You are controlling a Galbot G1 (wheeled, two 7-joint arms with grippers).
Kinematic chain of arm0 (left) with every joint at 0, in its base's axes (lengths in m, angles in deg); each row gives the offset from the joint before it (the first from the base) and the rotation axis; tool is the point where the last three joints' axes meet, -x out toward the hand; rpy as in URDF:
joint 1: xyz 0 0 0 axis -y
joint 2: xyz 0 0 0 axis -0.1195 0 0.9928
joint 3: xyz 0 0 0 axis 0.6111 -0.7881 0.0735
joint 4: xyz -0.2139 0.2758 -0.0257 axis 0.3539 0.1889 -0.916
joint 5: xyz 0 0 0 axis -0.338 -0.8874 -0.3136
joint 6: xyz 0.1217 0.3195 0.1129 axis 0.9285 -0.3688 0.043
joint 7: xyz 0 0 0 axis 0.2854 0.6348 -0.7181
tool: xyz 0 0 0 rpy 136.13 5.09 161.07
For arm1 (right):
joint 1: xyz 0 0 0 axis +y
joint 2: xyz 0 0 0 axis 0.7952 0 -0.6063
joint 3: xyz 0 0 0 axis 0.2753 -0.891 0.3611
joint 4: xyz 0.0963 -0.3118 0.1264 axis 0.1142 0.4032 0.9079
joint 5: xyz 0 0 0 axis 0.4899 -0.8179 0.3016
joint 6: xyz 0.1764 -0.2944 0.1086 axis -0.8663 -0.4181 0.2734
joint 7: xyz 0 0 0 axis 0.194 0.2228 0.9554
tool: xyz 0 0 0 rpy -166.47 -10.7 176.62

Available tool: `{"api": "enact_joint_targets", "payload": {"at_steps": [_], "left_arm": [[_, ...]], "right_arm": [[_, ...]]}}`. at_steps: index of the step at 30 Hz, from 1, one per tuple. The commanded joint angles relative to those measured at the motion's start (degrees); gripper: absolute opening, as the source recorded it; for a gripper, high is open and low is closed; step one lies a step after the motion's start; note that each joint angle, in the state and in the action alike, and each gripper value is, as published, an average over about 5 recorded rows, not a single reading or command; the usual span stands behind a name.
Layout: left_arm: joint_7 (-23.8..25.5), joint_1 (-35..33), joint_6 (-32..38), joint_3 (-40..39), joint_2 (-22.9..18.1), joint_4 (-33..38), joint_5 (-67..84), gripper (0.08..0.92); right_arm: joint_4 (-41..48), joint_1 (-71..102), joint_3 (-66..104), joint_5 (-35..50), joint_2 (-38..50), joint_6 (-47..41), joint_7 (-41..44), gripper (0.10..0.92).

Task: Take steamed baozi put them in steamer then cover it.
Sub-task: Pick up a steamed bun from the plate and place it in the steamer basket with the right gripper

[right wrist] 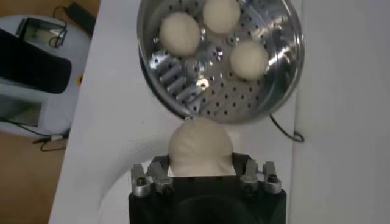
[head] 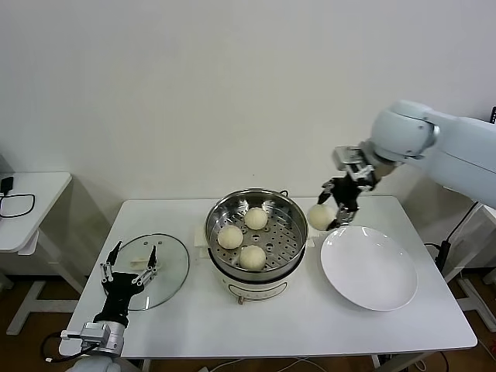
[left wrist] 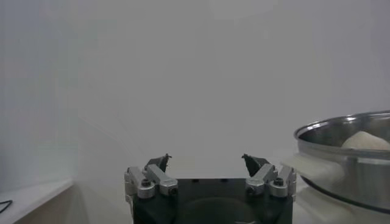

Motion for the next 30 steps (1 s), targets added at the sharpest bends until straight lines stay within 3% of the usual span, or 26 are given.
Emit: {"api": "enact_joint_targets", "payload": {"at_steps": [1, 14, 30], "left_arm": [[0.27, 0.03, -0.04, 1.03, 0.04, -0.38, 0.30, 0.823], [0.92, 0.53, -0.11, 2.85, 0.15, -1.55, 1.19, 0.823], [1.13, 0.58, -0.05, 3.37, 0.18, -1.96, 1.42, 0.823]], "right_arm": [[5.78, 1.35, -4.09, 2.23, -13.32, -4.16, -1.84, 0.699], [17.49, 12.05, -0.87, -5.29, -21.77, -3.25, -1.51, 0.704], [20.91, 17.09, 0.97, -8.32, -22.97, -3.03, -1.11, 0.699]]}}
